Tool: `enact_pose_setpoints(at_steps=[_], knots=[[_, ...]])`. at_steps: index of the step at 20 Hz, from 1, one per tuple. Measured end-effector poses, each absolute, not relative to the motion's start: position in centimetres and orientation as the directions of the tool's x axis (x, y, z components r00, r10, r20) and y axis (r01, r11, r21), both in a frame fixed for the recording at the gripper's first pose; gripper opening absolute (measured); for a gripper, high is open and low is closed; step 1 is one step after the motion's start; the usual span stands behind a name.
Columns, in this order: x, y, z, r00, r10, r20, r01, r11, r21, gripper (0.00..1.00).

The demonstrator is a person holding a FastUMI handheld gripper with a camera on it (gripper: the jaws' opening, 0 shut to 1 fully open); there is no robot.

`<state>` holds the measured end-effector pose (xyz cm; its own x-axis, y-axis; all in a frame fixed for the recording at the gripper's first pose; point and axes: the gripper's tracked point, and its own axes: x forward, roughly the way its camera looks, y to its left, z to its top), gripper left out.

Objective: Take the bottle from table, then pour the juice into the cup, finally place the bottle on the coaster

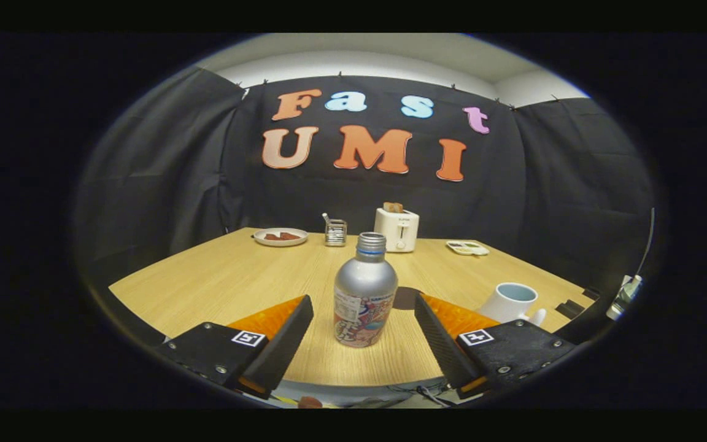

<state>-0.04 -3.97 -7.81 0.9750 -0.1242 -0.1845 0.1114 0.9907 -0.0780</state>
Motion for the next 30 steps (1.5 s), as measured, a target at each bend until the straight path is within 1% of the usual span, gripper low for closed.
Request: enact_pose_setpoints(at_steps=[4,8,12,16,17,19,21,24,30], knots=[[1.9,-4.0,-10.6,0.963,-0.103,-0.249,0.098,0.995,-0.031,0.98],[3.6,-4.1,-13.0,0.950,-0.096,-0.297,0.085,0.995,-0.050,0.99],[4.9,-3.9,-13.8,0.950,-0.080,-0.303,0.079,0.997,-0.013,0.99],[5.9,-3.9,-13.9,0.952,-0.088,-0.293,0.083,0.996,-0.028,0.98],[5.8,-4.0,-13.9,0.954,-0.089,-0.285,0.081,0.996,-0.041,0.93],[6.3,-4.0,-14.0,0.960,-0.089,-0.266,0.083,0.996,-0.034,0.76],[6.3,-4.0,-13.8,0.959,-0.094,-0.268,0.085,0.995,-0.044,0.70],[5.8,-4.3,-11.7,0.969,-0.090,-0.230,0.094,0.996,0.005,0.69],[5.3,-4.2,-7.0,0.988,-0.033,-0.151,0.075,0.956,0.285,0.69]])
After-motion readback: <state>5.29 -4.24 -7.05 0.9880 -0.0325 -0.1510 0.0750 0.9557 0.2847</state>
